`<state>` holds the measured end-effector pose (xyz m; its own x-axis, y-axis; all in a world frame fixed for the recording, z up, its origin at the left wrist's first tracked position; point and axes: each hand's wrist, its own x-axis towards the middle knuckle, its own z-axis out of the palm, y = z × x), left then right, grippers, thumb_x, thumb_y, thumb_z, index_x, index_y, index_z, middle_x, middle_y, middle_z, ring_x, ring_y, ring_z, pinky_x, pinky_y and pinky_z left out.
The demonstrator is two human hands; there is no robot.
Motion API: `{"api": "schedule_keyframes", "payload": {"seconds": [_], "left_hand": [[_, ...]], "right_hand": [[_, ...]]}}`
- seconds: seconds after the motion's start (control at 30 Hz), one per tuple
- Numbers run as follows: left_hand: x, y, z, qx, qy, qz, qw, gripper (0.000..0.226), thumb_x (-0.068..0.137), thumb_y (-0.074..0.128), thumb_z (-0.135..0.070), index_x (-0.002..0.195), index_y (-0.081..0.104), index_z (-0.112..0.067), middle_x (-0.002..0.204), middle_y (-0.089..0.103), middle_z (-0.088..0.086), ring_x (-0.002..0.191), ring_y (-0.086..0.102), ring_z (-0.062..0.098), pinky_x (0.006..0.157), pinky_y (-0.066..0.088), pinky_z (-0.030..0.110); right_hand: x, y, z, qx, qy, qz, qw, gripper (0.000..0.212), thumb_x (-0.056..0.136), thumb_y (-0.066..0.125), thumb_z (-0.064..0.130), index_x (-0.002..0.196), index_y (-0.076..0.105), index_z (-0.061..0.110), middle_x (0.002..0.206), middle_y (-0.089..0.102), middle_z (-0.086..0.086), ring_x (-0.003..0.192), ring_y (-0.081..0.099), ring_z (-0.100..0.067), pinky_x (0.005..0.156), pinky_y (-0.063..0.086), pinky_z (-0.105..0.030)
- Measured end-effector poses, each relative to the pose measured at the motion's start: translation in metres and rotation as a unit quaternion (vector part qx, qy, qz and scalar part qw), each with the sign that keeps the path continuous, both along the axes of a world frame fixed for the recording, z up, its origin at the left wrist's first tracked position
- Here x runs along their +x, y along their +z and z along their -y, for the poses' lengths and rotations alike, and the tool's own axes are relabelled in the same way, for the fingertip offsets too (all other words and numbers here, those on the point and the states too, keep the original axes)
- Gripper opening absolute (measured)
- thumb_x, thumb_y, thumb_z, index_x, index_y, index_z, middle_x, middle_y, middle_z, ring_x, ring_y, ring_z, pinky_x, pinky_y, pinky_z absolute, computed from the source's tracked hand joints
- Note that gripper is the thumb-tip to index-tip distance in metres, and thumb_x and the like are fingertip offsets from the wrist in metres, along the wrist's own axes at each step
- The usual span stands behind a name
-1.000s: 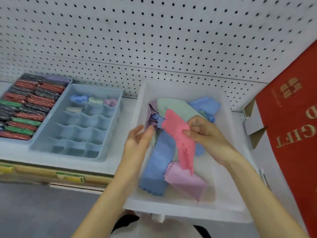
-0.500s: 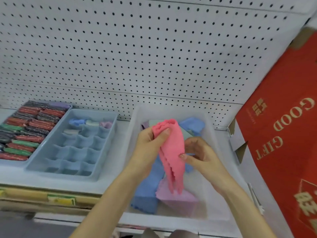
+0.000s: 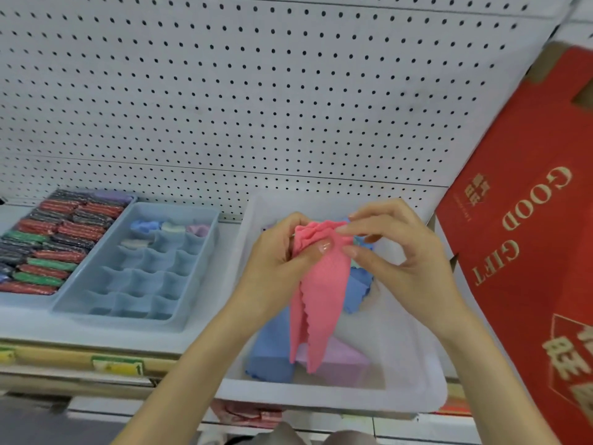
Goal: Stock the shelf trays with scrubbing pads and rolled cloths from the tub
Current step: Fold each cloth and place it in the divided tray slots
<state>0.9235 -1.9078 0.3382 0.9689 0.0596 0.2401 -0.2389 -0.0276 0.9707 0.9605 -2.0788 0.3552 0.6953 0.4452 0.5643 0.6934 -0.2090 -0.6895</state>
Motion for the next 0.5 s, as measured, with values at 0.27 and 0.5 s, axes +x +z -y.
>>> {"api": "schedule_keyframes", "payload": {"seconds": [0.27, 0.5], "left_hand": [[-0.006, 0.001, 0.007, -0.036, -0.06, -0.005, 0.998, 0.004, 0.08, 0.061, -0.016, 0.08, 0.058, -0.019, 0.072, 0.062, -0.011, 0.065, 0.053, 0.001, 0.061, 0.042, 0.013], [-0.007, -0.003, 0.007, -0.016, -0.062, -0.016, 0.998, 0.006, 0.082, 0.059, -0.021, 0.085, 0.059, -0.017, 0.076, 0.061, -0.009, 0.069, 0.053, 0.005, 0.065, 0.043, 0.017]], "right_hand": [[0.003, 0.016, 0.01, -0.095, 0.01, -0.061, 0.994, 0.019, 0.077, 0.076, 0.021, 0.088, 0.063, 0.029, 0.089, 0.061, 0.012, 0.08, 0.059, -0.013, 0.071, 0.047, -0.024], [0.007, 0.02, 0.013, -0.126, 0.024, -0.128, 0.983, 0.025, 0.072, 0.08, 0.013, 0.085, 0.063, 0.028, 0.089, 0.063, 0.019, 0.075, 0.06, -0.008, 0.069, 0.048, -0.019]]}}
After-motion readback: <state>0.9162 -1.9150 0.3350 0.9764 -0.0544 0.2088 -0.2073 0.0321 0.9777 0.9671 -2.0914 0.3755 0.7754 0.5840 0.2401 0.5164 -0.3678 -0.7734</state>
